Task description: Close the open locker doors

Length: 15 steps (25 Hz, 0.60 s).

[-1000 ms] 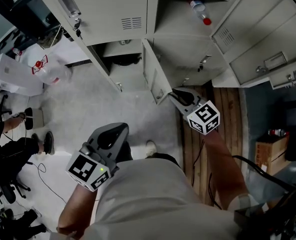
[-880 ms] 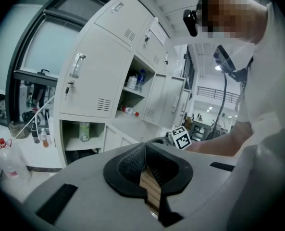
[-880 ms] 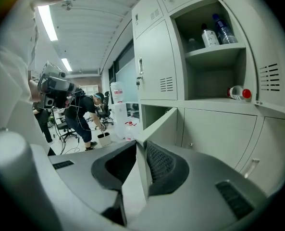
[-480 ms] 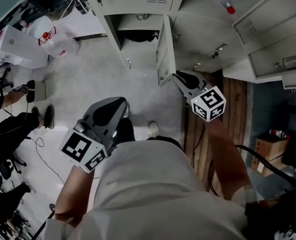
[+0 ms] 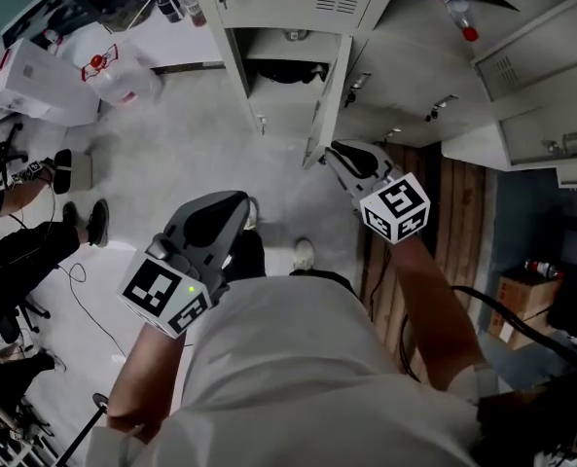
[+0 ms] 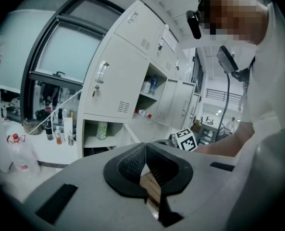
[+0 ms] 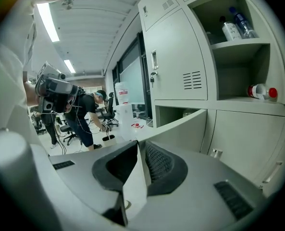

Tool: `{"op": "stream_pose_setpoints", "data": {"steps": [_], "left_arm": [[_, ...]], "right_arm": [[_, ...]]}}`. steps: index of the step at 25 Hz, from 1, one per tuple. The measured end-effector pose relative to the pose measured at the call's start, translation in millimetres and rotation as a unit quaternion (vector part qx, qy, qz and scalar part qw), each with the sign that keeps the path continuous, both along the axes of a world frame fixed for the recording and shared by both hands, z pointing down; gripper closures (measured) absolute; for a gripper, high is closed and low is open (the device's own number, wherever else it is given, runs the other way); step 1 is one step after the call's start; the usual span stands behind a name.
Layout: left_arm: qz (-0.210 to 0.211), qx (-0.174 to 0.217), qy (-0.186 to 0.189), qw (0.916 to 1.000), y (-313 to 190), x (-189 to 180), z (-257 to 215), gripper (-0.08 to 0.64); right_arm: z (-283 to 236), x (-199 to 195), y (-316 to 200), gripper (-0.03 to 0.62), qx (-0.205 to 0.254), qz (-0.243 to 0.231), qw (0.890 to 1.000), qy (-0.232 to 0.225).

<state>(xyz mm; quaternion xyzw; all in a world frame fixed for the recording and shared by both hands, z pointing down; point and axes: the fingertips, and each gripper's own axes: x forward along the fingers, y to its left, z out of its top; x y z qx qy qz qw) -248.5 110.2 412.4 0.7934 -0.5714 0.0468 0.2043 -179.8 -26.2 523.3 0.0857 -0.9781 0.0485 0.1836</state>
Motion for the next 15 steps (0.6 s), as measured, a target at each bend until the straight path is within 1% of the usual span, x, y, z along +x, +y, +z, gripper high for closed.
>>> {"op": "stream_pose_setpoints", "data": {"steps": [6, 15], "left_arm": [[0.006, -0.006, 0.005, 1.0, 0.4, -17.5, 4.6, 0.548], [0.015, 0.002, 0.008, 0.9998, -3.7, -49.2, 3.9, 0.548]], "right_arm": [[0.6, -28.1, 4.2, 0.538, 0.0, -0.011, 1.0, 0.001], [-1.7, -69.4, 7.7, 0.538, 0.012, -0.023, 1.0, 0.008]]}}
